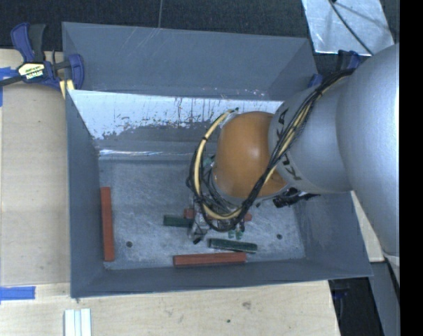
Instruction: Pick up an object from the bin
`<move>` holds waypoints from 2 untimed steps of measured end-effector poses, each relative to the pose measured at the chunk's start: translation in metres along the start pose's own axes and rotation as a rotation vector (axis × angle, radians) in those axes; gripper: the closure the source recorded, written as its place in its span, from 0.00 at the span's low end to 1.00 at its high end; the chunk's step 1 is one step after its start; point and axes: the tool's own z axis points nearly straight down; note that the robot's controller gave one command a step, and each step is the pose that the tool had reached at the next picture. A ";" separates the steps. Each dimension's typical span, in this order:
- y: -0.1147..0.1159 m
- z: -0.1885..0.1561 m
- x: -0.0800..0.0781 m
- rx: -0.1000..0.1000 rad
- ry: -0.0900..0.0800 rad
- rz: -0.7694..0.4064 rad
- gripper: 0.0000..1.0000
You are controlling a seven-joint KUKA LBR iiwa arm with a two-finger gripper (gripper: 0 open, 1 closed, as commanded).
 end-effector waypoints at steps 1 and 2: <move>0.001 -0.141 0.001 -0.001 -0.008 -0.012 1.00; -0.093 -0.100 0.013 0.006 0.004 -0.059 1.00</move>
Offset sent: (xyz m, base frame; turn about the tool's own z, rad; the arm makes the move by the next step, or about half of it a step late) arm -0.0036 0.0008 0.1363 -0.0139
